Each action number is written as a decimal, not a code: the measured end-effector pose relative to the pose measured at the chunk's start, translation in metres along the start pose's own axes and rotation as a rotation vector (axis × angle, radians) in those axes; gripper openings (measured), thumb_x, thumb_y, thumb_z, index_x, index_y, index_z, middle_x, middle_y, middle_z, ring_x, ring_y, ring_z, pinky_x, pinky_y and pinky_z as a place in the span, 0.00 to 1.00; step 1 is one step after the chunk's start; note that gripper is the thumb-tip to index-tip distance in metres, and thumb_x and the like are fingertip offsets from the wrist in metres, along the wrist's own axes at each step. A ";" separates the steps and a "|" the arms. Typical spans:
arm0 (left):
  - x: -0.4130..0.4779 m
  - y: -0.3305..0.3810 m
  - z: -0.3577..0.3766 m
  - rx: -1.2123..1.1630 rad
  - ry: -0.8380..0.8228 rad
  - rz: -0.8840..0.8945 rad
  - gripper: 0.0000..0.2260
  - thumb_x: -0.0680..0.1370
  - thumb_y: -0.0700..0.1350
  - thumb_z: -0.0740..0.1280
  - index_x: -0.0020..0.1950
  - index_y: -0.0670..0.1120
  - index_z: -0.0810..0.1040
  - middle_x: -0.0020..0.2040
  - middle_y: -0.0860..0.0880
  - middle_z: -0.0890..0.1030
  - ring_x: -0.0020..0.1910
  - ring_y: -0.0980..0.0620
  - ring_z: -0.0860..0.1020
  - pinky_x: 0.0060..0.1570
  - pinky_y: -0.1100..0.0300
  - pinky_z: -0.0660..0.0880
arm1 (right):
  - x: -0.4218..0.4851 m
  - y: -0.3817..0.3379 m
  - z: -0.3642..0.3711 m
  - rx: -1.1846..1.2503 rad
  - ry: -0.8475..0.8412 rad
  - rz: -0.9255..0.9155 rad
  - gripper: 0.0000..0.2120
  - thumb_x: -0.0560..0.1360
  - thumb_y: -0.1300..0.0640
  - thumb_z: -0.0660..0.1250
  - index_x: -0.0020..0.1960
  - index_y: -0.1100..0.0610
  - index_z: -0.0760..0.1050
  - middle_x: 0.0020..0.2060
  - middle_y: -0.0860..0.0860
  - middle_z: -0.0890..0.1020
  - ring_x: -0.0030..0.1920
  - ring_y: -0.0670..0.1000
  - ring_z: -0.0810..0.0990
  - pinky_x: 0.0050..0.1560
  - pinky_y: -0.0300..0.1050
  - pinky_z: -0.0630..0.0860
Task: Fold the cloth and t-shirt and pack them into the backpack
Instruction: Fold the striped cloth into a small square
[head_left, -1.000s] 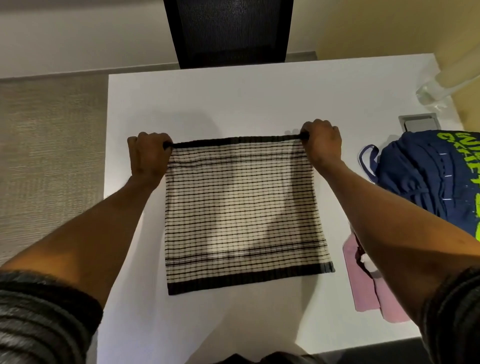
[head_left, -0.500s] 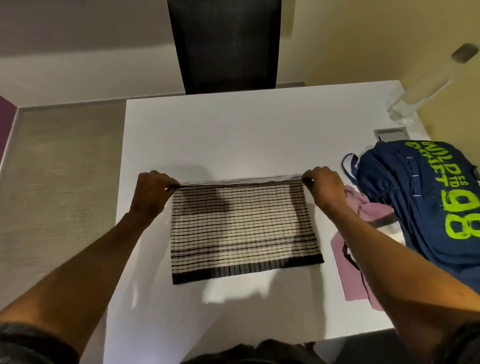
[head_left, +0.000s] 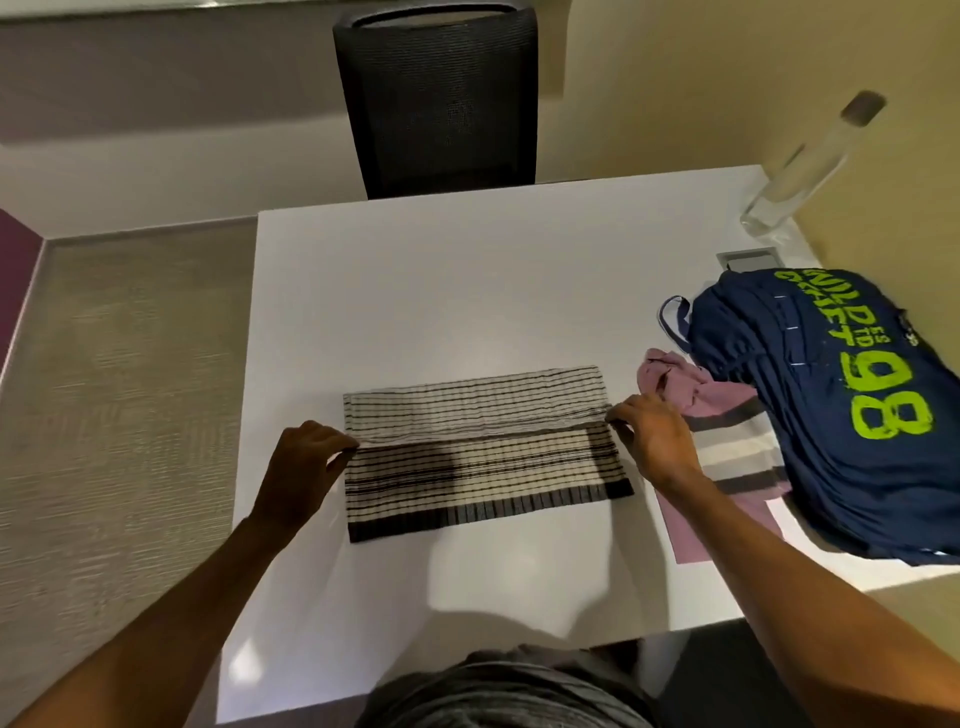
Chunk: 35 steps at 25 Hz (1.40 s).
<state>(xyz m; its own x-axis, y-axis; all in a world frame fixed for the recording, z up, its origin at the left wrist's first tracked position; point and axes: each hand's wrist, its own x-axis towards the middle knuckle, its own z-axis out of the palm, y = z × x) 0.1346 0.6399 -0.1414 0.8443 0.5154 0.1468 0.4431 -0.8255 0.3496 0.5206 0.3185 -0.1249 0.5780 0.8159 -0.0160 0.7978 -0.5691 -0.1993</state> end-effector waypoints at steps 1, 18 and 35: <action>-0.008 0.004 0.001 0.007 -0.001 0.004 0.11 0.71 0.37 0.80 0.52 0.45 0.87 0.46 0.48 0.87 0.46 0.45 0.82 0.46 0.53 0.72 | -0.008 0.002 0.003 0.003 0.005 0.003 0.07 0.74 0.61 0.76 0.51 0.53 0.85 0.43 0.51 0.85 0.44 0.54 0.80 0.45 0.49 0.75; -0.097 0.026 0.043 0.104 -0.211 0.000 0.17 0.65 0.37 0.84 0.53 0.45 0.88 0.49 0.46 0.85 0.48 0.43 0.83 0.45 0.50 0.79 | -0.088 0.011 0.060 -0.044 -0.163 0.011 0.21 0.66 0.69 0.81 0.56 0.57 0.85 0.48 0.55 0.85 0.46 0.58 0.82 0.40 0.52 0.82; -0.091 0.037 0.079 0.029 -0.199 -0.068 0.20 0.85 0.56 0.54 0.54 0.47 0.83 0.53 0.49 0.82 0.55 0.47 0.80 0.57 0.53 0.73 | -0.078 -0.017 0.077 -0.094 -0.172 0.142 0.10 0.75 0.56 0.71 0.55 0.56 0.77 0.52 0.55 0.81 0.50 0.57 0.78 0.52 0.54 0.77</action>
<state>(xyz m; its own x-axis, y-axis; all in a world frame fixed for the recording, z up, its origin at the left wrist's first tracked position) 0.0981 0.5443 -0.2148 0.8537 0.5170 -0.0627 0.5072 -0.7979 0.3256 0.4485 0.2723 -0.1955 0.6539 0.7282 -0.2052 0.7280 -0.6795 -0.0913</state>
